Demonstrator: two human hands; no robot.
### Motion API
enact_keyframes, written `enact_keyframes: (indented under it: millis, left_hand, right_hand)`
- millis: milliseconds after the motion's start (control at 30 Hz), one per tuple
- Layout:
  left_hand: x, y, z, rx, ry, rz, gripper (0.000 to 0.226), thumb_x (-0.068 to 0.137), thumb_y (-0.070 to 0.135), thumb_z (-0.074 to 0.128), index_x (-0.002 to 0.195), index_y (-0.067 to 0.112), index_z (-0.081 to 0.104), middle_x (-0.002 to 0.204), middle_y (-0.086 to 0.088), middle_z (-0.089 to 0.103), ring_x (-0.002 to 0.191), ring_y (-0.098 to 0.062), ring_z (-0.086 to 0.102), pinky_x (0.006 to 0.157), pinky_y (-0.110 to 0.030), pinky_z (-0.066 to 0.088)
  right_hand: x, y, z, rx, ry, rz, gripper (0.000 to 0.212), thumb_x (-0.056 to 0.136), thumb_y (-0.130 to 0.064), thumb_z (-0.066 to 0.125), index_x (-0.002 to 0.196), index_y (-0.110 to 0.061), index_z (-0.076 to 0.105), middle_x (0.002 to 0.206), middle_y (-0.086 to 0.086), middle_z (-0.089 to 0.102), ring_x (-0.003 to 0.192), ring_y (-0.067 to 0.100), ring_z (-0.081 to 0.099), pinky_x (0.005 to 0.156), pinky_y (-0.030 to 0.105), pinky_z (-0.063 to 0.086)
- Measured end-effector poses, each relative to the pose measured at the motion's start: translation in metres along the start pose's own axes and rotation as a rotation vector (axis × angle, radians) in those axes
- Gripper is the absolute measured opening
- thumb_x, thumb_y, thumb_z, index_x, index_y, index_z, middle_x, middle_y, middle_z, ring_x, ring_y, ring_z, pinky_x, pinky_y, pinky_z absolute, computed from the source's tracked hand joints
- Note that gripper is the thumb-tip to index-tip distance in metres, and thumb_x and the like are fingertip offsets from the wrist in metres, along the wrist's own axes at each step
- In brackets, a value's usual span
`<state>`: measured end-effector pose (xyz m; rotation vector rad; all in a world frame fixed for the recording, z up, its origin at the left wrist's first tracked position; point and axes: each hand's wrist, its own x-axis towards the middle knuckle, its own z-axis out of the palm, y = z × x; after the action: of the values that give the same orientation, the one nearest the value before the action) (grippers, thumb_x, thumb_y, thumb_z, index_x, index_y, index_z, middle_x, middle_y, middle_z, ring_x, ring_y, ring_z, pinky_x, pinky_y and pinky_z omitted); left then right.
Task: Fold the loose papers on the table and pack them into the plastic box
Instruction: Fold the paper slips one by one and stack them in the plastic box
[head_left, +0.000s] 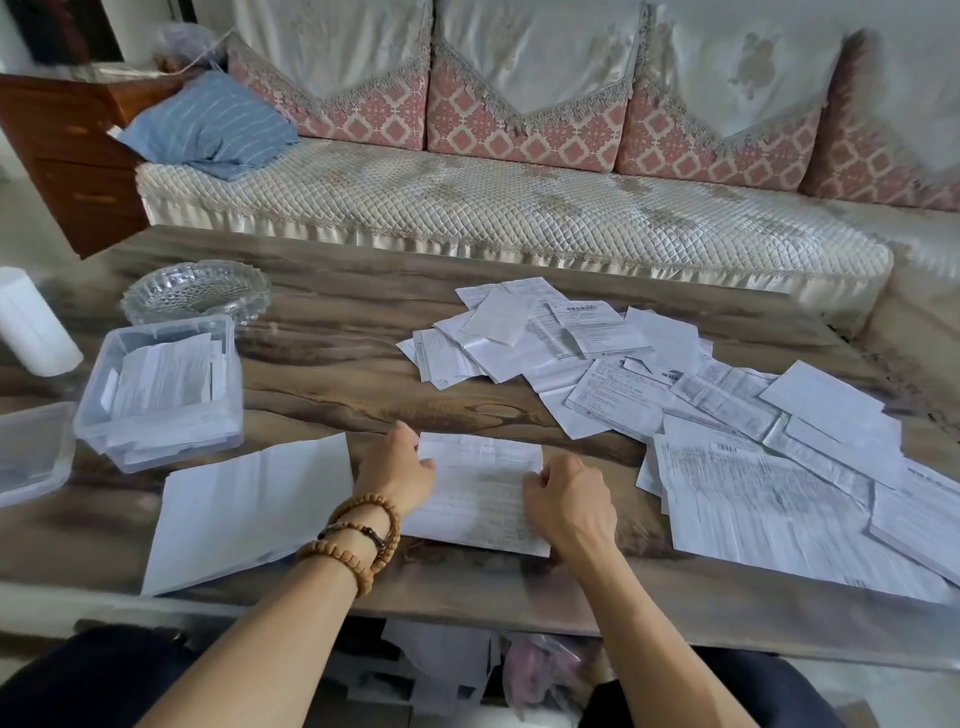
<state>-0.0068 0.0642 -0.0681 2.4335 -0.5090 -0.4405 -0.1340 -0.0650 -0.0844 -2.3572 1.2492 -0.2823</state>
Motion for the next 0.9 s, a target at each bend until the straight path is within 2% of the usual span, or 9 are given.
enact_keyframes:
  millis: [67, 167, 267, 400, 633, 767, 900]
  left_hand:
    - [0.001, -0.001, 0.0, -0.015, -0.012, -0.013, 0.034, 0.096, 0.024, 0.055, 0.126, 0.013, 0.045, 0.117, -0.008, 0.059, 0.102, -0.028, 0.06, 0.077, -0.029, 0.046]
    - [0.002, -0.002, 0.001, -0.018, 0.005, 0.0, 0.041, 0.096, 0.023, 0.056, 0.133, 0.014, 0.041, 0.119, -0.01, 0.06, 0.1, -0.027, 0.062, 0.08, -0.032, 0.05]
    - [0.005, -0.001, 0.003, -0.016, 0.013, 0.004, 0.042, 0.096, 0.023, 0.056, 0.135, 0.015, 0.041, 0.116, -0.01, 0.062, 0.098, -0.027, 0.063, 0.078, -0.033, 0.05]
    - [0.007, 0.0, 0.004, -0.01, 0.031, 0.0, 0.042, 0.096, 0.022, 0.056, 0.135, 0.016, 0.042, 0.118, -0.011, 0.062, 0.101, -0.028, 0.063, 0.079, -0.034, 0.05]
    - [0.007, 0.0, 0.008, 0.048, 0.077, 0.05, 0.041, 0.098, 0.021, 0.054, 0.136, 0.02, 0.042, 0.114, -0.011, 0.064, 0.097, -0.027, 0.063, 0.07, -0.032, 0.045]
    - [0.006, -0.002, 0.01, 0.103, 0.11, 0.101, 0.039, 0.098, 0.021, 0.054, 0.135, 0.023, 0.043, 0.104, -0.008, 0.068, 0.088, -0.026, 0.065, 0.068, -0.036, 0.052]
    - [0.001, 0.0, 0.008, 0.291, 0.185, 0.18, 0.036, 0.098, 0.023, 0.052, 0.133, 0.024, 0.046, 0.099, -0.005, 0.069, 0.083, -0.023, 0.063, 0.061, -0.031, 0.046]
  right_hand:
    - [0.004, 0.0, -0.001, -0.002, -0.032, 0.012, 0.025, 0.092, -0.033, 0.049, 0.087, -0.01, 0.057, 0.096, 0.01, 0.064, 0.081, 0.031, 0.055, 0.07, 0.032, 0.044]
    - [0.007, -0.001, -0.003, -0.02, -0.044, 0.015, 0.027, 0.094, -0.034, 0.049, 0.098, -0.009, 0.058, 0.103, 0.011, 0.063, 0.094, 0.035, 0.06, 0.074, 0.034, 0.044]
    - [0.011, -0.003, -0.004, -0.035, -0.076, 0.015, 0.028, 0.094, -0.034, 0.048, 0.101, -0.008, 0.058, 0.106, 0.012, 0.064, 0.098, 0.036, 0.061, 0.079, 0.039, 0.05]
    - [0.018, -0.005, -0.005, -0.067, -0.128, 0.03, 0.032, 0.096, -0.036, 0.047, 0.11, -0.008, 0.058, 0.113, 0.014, 0.062, 0.104, 0.036, 0.06, 0.079, 0.037, 0.047]
    - [0.022, -0.006, -0.006, -0.077, -0.156, 0.05, 0.033, 0.096, -0.038, 0.048, 0.11, -0.01, 0.059, 0.11, 0.012, 0.062, 0.1, 0.034, 0.061, 0.077, 0.037, 0.048]
    - [0.021, -0.007, -0.006, -0.073, -0.161, 0.065, 0.033, 0.096, -0.039, 0.049, 0.11, -0.011, 0.059, 0.11, 0.012, 0.062, 0.1, 0.034, 0.061, 0.078, 0.037, 0.049]
    - [0.02, -0.009, -0.007, -0.064, -0.171, 0.092, 0.033, 0.096, -0.04, 0.049, 0.112, -0.012, 0.059, 0.113, 0.012, 0.062, 0.103, 0.034, 0.06, 0.08, 0.038, 0.047]
